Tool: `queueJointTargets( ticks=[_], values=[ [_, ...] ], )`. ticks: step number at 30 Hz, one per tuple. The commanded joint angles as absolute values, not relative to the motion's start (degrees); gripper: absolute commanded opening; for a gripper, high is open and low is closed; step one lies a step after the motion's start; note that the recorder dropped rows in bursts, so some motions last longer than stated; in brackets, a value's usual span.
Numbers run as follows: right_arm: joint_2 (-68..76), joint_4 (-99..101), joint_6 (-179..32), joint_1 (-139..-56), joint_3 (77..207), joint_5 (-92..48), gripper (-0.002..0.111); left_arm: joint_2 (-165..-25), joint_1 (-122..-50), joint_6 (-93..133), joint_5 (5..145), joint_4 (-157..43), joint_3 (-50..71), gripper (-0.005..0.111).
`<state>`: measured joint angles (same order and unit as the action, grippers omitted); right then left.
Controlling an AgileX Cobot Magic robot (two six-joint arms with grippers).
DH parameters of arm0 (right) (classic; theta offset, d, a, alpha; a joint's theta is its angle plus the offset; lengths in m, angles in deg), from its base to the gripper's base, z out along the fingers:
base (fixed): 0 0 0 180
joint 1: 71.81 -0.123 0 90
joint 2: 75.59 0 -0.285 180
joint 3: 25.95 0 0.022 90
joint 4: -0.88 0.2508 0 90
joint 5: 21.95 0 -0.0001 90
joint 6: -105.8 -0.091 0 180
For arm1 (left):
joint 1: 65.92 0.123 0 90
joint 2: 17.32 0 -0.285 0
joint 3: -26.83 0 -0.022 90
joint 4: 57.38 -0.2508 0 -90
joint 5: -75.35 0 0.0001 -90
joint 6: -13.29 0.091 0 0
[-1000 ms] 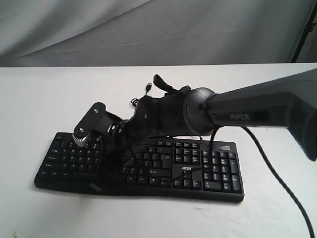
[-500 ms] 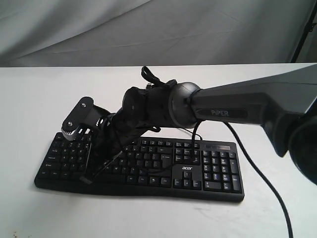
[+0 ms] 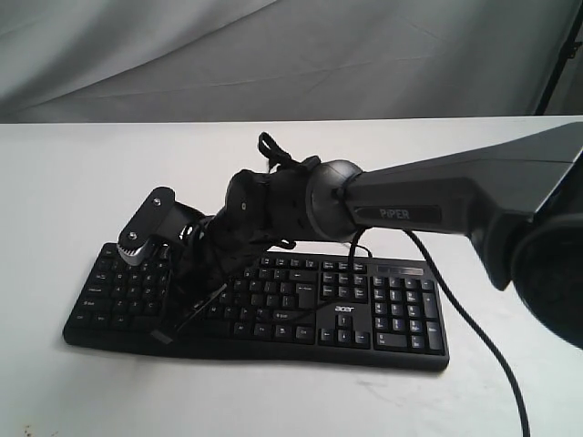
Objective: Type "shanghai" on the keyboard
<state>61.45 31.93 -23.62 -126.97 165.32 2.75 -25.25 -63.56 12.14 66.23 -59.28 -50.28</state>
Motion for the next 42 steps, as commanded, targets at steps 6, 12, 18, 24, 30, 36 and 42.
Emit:
queueJointTargets(
  ticks=[6,12,18,24,30,36,42],
  values=[
    [58.9,30.1,-23.7,-126.4,165.6,3.0,0.0,-25.1,-63.9,12.0,66.6,-59.3,-50.4,0.0],
    [58.4,28.4,-26.5,-125.0,164.5,5.7,0.0,-25.1,-63.9,12.0,66.6,-59.3,-50.4,0.0],
    [58.4,28.3,-26.5,-125.0,164.0,5.0,0.0,-25.1,-63.9,12.0,66.6,-59.3,-50.4,0.0],
    [60.0,28.6,-26.5,-125.0,164.0,5.2,0.0,-25.1,-63.9,12.0,66.6,-59.3,-50.4,0.0],
    [59.9,28.6,-26.5,-125.0,164.0,5.3,0.0,-25.1,-63.9,12.0,66.6,-59.3,-50.4,0.0],
    [58.9,28.0,-26.2,-126.1,164.3,2.4,0.0,-25.1,-63.9,12.0,66.6,-59.3,-50.4,0.0],
    [60.4,26.7,-26.4,-127.8,171.8,5.5,0.0,-25.1,-63.9,12.0,66.6,-59.3,-50.4,0.0]
  ],
)
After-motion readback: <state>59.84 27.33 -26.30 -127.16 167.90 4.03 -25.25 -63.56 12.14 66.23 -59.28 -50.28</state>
